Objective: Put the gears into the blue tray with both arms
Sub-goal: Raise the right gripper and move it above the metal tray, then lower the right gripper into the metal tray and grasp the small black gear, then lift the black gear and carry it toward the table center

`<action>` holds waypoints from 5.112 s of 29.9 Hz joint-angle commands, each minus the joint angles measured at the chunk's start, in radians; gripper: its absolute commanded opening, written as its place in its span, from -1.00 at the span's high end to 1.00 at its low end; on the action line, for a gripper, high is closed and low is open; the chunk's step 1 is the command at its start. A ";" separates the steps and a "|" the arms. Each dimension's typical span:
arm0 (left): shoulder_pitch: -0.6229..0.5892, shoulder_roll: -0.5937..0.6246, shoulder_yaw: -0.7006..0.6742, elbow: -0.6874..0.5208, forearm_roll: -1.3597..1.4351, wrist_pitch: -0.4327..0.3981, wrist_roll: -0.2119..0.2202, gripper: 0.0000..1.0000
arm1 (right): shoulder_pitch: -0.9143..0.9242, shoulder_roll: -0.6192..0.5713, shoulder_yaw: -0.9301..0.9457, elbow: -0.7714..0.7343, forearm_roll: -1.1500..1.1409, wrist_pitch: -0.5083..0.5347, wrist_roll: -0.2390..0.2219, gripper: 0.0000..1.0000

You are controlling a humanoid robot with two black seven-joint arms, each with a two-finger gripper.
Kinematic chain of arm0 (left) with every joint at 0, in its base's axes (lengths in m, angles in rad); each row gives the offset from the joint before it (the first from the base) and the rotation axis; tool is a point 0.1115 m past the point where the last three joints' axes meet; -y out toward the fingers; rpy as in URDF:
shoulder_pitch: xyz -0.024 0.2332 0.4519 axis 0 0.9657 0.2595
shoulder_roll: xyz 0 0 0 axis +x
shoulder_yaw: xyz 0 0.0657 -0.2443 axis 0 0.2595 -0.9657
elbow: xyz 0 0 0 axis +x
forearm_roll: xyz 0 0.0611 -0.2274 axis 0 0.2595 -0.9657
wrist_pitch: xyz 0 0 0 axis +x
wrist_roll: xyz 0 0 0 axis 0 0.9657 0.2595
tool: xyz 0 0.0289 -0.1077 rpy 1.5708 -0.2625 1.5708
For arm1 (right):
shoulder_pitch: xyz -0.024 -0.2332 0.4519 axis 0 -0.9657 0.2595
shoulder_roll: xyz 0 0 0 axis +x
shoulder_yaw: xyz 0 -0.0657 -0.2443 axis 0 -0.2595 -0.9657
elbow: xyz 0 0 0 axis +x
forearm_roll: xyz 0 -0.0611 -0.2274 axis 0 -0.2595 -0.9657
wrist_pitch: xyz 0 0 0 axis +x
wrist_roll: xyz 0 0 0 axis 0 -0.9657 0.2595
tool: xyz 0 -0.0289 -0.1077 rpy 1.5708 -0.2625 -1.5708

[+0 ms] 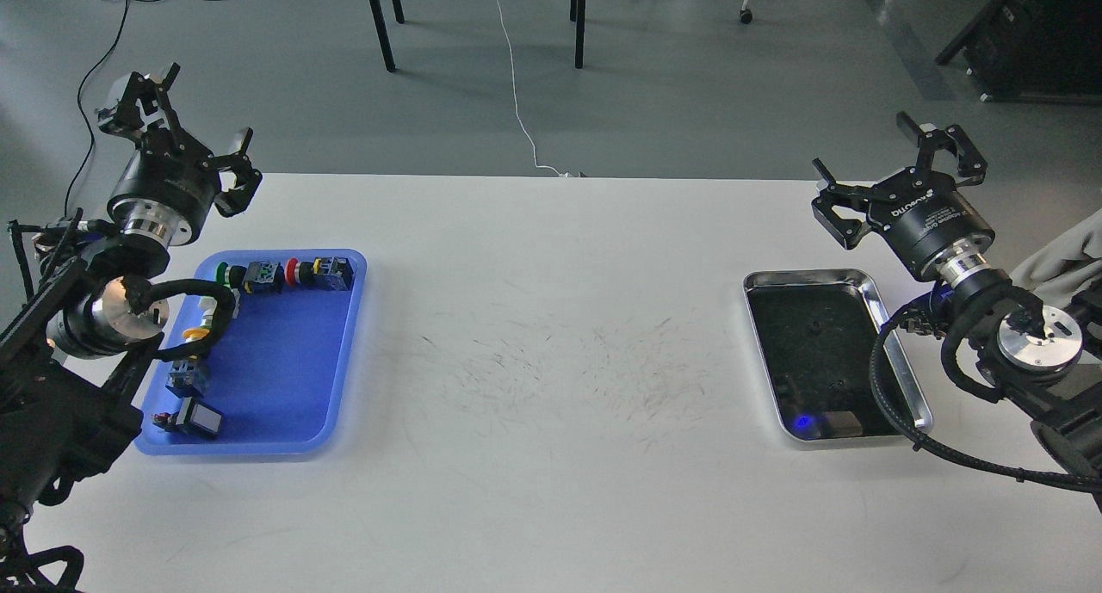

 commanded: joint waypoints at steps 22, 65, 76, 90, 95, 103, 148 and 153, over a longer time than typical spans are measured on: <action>0.006 0.089 0.045 -0.011 0.008 -0.008 0.008 -0.96 | 0.031 -0.046 -0.006 0.011 -0.148 0.000 -0.004 -0.98; 0.017 0.108 0.042 -0.001 0.006 -0.004 -0.012 -0.96 | 0.815 0.056 -1.206 0.097 -1.506 -0.018 -0.203 -0.97; 0.015 0.109 0.042 -0.003 0.006 -0.002 -0.013 -0.96 | 0.706 0.105 -1.206 -0.051 -1.559 -0.048 -0.203 -0.94; 0.017 0.109 0.042 -0.003 0.006 -0.004 -0.013 -0.96 | 0.640 0.187 -1.180 -0.133 -1.547 -0.105 -0.206 -0.84; 0.017 0.121 0.043 -0.003 0.006 -0.004 -0.013 -0.96 | 0.632 0.214 -1.178 -0.138 -1.549 -0.105 -0.212 -0.79; 0.017 0.135 0.043 -0.003 0.006 -0.007 -0.047 -0.96 | 0.615 0.230 -1.180 -0.160 -1.544 -0.107 -0.212 -0.37; 0.013 0.138 0.042 0.000 0.008 -0.004 -0.047 -0.96 | 0.882 0.344 -0.905 -0.012 -1.247 -0.117 -0.203 0.95; 0.013 0.149 0.042 0.000 0.008 -0.004 -0.047 -0.96 | 0.867 0.518 -0.856 -0.025 -1.182 -0.202 -0.185 0.95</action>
